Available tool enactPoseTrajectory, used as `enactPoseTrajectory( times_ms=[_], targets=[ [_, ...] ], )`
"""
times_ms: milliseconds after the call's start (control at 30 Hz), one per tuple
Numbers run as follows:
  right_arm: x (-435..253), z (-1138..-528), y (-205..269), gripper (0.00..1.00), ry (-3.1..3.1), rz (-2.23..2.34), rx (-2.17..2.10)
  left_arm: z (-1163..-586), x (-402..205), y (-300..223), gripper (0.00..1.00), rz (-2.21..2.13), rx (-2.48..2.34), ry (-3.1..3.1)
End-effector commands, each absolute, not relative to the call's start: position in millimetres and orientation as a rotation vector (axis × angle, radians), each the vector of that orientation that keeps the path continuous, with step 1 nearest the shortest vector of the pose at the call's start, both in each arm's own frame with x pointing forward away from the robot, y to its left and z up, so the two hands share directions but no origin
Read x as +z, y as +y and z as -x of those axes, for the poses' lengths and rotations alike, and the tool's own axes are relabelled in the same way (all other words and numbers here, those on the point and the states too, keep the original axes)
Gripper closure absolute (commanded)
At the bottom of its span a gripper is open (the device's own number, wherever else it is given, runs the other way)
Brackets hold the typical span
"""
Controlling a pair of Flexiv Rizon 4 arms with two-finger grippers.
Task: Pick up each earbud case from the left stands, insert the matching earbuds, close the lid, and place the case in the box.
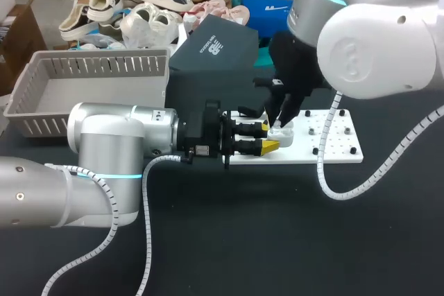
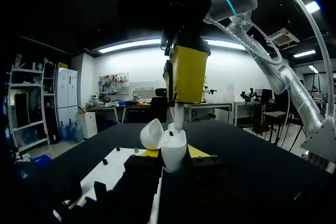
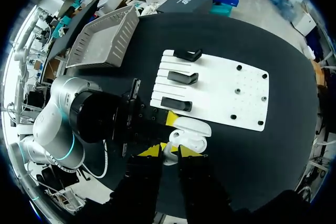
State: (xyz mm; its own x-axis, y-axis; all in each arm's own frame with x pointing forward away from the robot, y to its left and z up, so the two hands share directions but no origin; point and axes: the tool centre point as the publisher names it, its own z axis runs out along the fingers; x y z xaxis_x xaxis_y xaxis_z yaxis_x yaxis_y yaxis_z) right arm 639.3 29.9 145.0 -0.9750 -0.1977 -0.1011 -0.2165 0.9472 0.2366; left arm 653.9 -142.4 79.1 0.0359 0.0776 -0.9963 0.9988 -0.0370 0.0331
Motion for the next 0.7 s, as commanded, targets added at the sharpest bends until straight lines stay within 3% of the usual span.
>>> enactPoseTrajectory(
  times_ms=[33, 700],
  targets=[
    [141.4, -638.3, 28.3, 1.00, 3.017, 0.319, 0.376, -653.2, 78.7, -142.2, 1.00, -1.307, -1.169, 1.223],
    [137.0, -647.0, 29.2, 1.00, 3.033, 0.326, 0.302, -653.2, 78.7, -142.2, 1.00, -1.307, -1.169, 1.223]
  ],
)
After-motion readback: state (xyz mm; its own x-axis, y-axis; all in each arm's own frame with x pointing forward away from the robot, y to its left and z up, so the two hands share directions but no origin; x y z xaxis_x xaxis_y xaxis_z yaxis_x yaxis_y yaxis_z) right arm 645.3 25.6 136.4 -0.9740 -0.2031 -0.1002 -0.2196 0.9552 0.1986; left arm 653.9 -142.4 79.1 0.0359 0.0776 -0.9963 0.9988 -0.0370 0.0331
